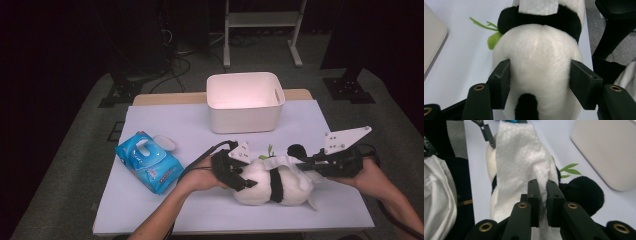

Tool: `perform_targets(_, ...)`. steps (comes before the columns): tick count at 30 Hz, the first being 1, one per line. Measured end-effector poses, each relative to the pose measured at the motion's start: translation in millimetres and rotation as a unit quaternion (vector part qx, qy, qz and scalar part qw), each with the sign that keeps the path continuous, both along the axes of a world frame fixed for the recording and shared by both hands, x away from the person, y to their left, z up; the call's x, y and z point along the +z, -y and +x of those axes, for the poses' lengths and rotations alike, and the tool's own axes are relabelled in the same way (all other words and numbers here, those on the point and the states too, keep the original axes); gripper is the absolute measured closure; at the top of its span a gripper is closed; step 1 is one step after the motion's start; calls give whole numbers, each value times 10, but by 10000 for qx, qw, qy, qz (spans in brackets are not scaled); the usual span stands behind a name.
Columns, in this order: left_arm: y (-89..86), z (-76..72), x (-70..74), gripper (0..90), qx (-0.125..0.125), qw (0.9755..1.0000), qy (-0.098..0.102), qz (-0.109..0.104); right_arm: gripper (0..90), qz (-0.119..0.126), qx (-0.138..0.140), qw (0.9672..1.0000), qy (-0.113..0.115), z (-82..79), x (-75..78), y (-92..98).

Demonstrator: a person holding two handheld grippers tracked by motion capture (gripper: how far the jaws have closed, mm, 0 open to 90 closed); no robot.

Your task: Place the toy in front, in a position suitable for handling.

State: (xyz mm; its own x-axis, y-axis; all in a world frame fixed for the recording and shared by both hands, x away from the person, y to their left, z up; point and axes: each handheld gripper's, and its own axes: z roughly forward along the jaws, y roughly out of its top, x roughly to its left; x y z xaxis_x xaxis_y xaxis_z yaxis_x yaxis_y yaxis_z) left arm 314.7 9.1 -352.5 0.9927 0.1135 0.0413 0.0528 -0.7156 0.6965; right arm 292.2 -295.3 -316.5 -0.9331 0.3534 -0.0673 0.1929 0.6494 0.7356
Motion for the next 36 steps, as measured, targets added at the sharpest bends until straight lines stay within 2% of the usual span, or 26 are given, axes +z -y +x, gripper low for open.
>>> perform_targets(3,0,-13,-3,388,-42,10000,20,-16,834,14,-151,9999,3,85,12,14)
perform_targets(6,0,-28,-6,396,-95,9999,39,-20,834,103,-292,9995,-112,185,17,36)
perform_targets(9,-7,-25,-6,397,-114,9999,55,-17,833,149,-357,9991,-158,285,10,48)
perform_targets(14,-12,-22,-11,399,-97,9999,45,-48,831,192,-428,9986,-234,352,6,80)
perform_targets(20,3,-27,-9,396,-91,9999,41,-56,822,175,-369,9988,-284,324,-16,63)
perform_targets(25,-2,-19,-6,394,-110,9999,39,-31,721,239,-267,9986,-398,307,21,44)
perform_targets(29,-4,-10,-9,391,-103,9999,5,-54,674,266,-152,9989,-351,249,87,26)
perform_targets(36,-3,-9,-9,391,-98,9999,-8,-61,662,321,-111,9986,-407,201,118,59)
